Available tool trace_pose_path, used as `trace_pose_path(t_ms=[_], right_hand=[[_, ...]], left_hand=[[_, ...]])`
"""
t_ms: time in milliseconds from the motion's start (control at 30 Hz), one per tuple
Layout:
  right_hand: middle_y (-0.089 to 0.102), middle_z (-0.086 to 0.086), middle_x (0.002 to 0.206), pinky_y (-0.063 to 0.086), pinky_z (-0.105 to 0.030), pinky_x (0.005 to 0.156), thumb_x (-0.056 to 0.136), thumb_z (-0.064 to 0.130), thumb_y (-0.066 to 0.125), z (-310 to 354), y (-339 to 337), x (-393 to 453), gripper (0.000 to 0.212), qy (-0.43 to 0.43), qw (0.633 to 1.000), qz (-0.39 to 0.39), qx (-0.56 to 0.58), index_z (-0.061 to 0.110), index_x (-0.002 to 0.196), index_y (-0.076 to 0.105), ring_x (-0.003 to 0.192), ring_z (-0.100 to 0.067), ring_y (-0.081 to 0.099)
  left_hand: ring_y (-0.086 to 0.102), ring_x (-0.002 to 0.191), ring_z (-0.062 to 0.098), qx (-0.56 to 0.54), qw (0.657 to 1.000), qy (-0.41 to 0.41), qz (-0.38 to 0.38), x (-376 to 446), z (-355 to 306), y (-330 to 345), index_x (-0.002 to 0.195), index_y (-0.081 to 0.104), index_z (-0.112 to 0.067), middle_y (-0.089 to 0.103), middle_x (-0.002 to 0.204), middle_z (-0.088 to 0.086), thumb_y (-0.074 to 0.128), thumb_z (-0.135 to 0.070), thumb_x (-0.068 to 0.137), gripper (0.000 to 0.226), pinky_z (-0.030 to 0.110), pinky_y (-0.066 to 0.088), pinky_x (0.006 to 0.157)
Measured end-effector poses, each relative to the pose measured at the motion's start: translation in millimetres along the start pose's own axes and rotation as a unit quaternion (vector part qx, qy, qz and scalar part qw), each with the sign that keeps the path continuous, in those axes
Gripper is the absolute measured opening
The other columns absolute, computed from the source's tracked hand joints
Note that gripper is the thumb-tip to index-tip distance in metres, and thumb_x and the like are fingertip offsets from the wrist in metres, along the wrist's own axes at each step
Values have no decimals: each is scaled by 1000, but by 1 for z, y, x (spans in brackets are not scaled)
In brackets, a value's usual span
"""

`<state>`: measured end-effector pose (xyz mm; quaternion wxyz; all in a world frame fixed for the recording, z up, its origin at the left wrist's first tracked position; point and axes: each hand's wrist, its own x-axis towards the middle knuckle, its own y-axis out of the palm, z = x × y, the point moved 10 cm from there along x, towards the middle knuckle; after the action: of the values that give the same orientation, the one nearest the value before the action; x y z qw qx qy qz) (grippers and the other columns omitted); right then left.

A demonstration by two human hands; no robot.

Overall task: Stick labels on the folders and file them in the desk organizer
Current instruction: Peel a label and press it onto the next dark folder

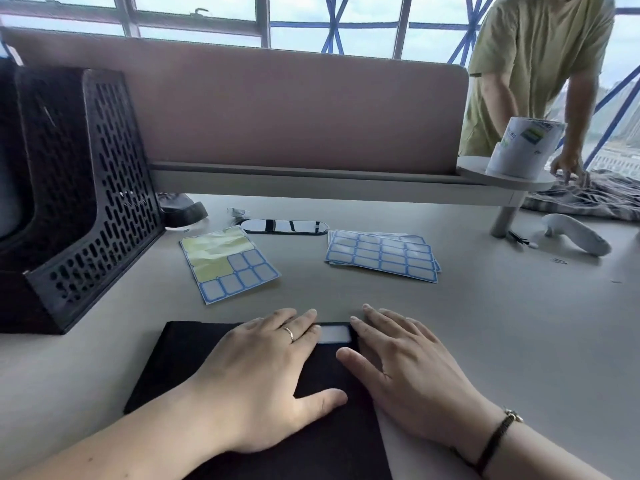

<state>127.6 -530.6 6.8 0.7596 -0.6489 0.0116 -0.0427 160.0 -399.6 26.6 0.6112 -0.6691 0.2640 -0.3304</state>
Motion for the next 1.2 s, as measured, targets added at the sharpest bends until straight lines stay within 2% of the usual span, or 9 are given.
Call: trace_pose_path(t_ms=[67, 133, 467, 567, 700, 800, 867, 1067, 1200], right_hand=[[12, 15, 165, 7, -29, 122, 77, 82, -1, 4, -1, -2, 88, -15, 1000, -3, 9, 45, 154, 20, 151, -7, 8], [8, 16, 165, 7, -31, 122, 78, 82, 0, 12, 1, -5, 82, -41, 999, 13, 14, 51, 152, 18, 150, -7, 6], [31, 21, 158, 13, -24, 118, 70, 88, -14, 0, -13, -6, 100, -28, 998, -47, 1, 51, 137, 51, 147, -3, 21], [34, 18, 157, 15, -22, 115, 74, 88, -8, 0, -17, -3, 96, -23, 997, -68, 23, 47, 138, 51, 145, -4, 26], [10, 15, 165, 5, -33, 122, 79, 81, -1, 16, 1, 3, 81, -61, 998, 7, 27, 52, 151, 20, 151, -9, 6], [3, 14, 166, 0, -38, 123, 79, 80, 1, 14, 9, 5, 77, -51, 997, 42, 28, 55, 151, 11, 152, -10, -2], [5, 14, 166, 0, -38, 123, 80, 80, 3, 10, 8, 4, 78, -40, 998, 35, 26, 54, 152, 13, 152, -11, -1], [21, 18, 162, 8, -34, 122, 74, 83, -2, 0, 0, 3, 90, -18, 1000, 0, 15, 47, 151, 28, 150, -7, 10], [31, 19, 158, 14, -31, 120, 75, 83, 2, -1, -6, 5, 92, -12, 999, -30, 20, 41, 147, 40, 147, -5, 19]], left_hand=[[48, 136, 11, 10, 1000, 9, -1, 0, -3, -2, 135, 60, -29, 49, 148, -11, 25, -85, 83, 84, 32, 44, 105], [63, 120, 12, 11, 999, 23, -31, 0, -3, -2, 118, 72, -30, 66, 130, -9, 28, -82, 85, 76, 32, 55, 90], [68, 107, 9, 11, 999, -7, -46, -2, 2, -4, 106, 76, -33, 73, 115, -11, 38, -81, 82, 66, 28, 58, 81], [70, 106, 11, 14, 999, -10, -51, -2, 4, -7, 104, 77, -29, 73, 114, -11, 41, -80, 82, 66, 29, 58, 83], [58, 127, 13, -8, 1000, -18, -20, -1, 4, -4, 124, 67, -32, 62, 134, -12, 33, -83, 82, 74, 31, 45, 102], [12, 152, 10, -32, 998, -35, 36, 2, 7, 9, 153, 23, -42, 19, 161, -21, 20, -88, 79, 87, 29, 10, 120], [-3, 152, 9, -14, 998, -45, 49, 2, 9, 12, 155, 9, -42, 5, 163, -21, 17, -88, 80, 89, 30, 2, 122], [-1, 153, 11, 16, 998, -55, 40, 2, 8, 8, 157, 12, -34, 9, 163, -20, 0, -88, 66, 107, 31, 5, 123], [7, 152, 11, 37, 996, -67, 40, 1, 11, 7, 156, 18, -34, 15, 163, -18, 13, -89, 78, 96, 33, 12, 123]])
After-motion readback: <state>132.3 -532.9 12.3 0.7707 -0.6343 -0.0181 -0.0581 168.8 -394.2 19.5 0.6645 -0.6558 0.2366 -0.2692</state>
